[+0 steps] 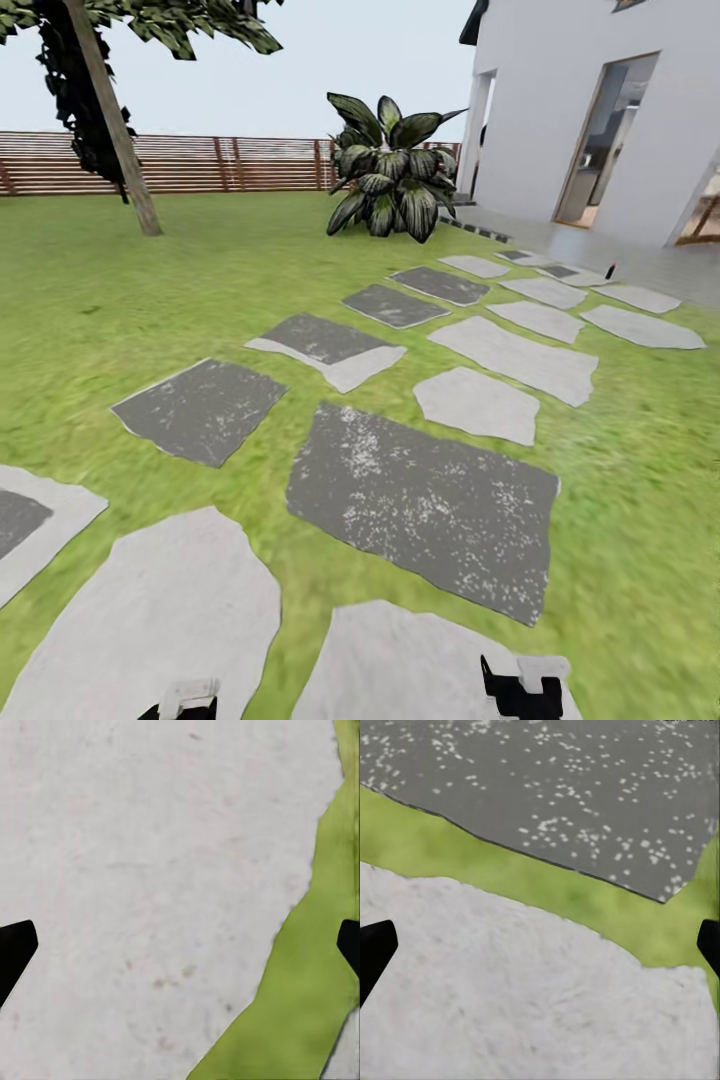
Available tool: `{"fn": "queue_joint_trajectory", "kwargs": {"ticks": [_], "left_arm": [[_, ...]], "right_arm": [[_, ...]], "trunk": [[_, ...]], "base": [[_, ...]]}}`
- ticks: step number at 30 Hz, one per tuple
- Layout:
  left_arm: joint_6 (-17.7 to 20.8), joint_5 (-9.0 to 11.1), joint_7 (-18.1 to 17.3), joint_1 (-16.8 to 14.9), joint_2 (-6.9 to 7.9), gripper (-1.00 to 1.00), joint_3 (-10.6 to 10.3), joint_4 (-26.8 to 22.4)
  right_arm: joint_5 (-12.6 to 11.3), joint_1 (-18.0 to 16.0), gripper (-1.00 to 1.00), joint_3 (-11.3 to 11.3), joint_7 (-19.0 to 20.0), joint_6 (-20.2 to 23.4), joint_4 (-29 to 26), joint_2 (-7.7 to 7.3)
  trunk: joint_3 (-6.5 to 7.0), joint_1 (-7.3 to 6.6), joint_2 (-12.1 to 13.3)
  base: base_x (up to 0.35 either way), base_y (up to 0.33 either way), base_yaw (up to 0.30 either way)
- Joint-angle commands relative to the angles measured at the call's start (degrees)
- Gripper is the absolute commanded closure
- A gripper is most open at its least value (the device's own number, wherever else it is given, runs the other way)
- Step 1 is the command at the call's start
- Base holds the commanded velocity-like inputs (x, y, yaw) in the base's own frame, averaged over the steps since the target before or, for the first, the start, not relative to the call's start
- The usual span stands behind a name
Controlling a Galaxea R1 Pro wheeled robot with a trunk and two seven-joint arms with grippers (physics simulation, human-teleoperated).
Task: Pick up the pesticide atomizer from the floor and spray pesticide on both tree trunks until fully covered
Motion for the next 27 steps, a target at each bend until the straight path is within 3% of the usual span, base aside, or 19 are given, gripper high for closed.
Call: {"fn": "queue_joint_trajectory", "kwargs": {"ticks": [1,27], "left_arm": [[0.0,0.0,0.0,0.0,0.00,-1.00,0.0,0.0],[0.0,0.2,0.0,0.0,0.00,-1.00,0.1,0.0]], "right_arm": [[0.0,0.0,-1.00,0.0,0.0,0.0,0.0,-0.01],[0.0,0.0,-1.00,0.0,0.0,0.0,0.1,0.05]], "trunk": [[0.00,0.00,0.0],[0.00,0.00,0.0]], "base": [[0.340,0.000,-0.265],[0.340,0.000,-0.263]]}}
